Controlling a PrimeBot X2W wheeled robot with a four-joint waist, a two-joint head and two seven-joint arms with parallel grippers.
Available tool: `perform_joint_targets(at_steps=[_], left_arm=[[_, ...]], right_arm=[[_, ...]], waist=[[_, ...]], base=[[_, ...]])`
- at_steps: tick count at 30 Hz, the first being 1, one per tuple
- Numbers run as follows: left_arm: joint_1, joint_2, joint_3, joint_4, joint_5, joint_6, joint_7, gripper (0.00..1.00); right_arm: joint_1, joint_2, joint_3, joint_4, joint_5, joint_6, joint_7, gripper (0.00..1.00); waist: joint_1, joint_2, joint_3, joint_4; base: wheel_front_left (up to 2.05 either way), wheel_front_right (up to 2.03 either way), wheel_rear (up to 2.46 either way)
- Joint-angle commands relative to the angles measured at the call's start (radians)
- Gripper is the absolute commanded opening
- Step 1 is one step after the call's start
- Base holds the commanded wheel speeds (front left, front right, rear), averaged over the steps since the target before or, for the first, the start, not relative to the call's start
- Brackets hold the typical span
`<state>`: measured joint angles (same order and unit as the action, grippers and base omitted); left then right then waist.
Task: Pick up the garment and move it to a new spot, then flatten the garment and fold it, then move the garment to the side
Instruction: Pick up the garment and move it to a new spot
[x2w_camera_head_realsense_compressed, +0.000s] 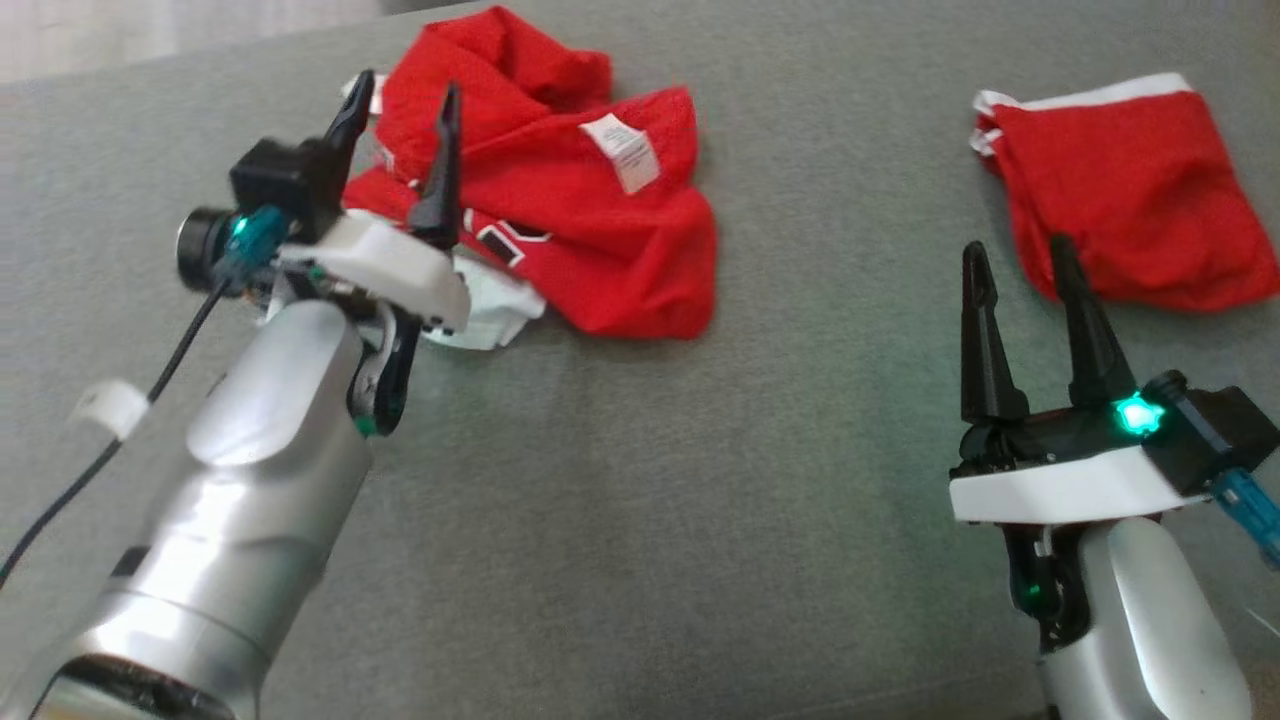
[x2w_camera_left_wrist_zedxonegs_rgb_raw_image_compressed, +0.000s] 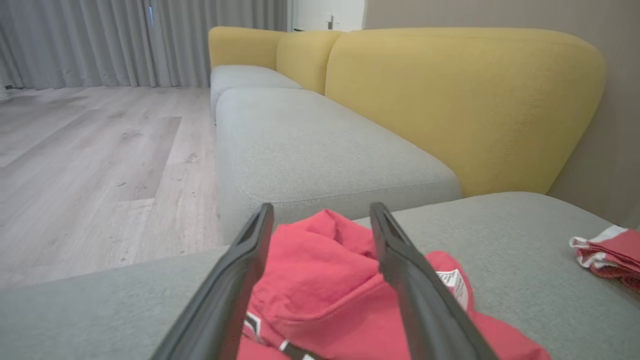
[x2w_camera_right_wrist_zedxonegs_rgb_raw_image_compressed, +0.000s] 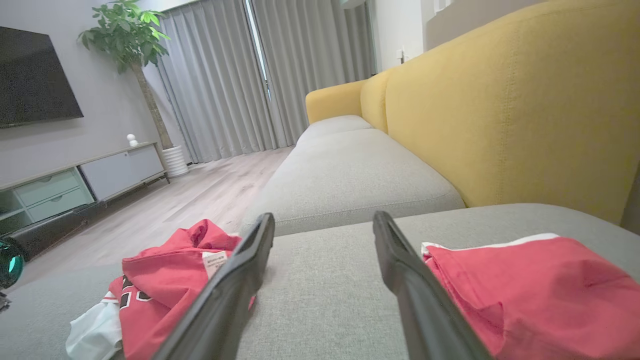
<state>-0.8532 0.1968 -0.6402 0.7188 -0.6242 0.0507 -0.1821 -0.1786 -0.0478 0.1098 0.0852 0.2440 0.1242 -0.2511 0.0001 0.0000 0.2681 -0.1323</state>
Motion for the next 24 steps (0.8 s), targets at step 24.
perform_joint_targets(at_steps=[24], left_arm=[[0.677,-0.051,0.401,-0.534,0.283,-0.048,-0.080,1.00]], right_arm=[[0.088,-0.002,-0.021,0.025,-0.071,0.007,-0.011,1.00]], waist=[[-0.0001,0.0000,-0.160,0.211]], base=[[0.00,0.00,0.00]])
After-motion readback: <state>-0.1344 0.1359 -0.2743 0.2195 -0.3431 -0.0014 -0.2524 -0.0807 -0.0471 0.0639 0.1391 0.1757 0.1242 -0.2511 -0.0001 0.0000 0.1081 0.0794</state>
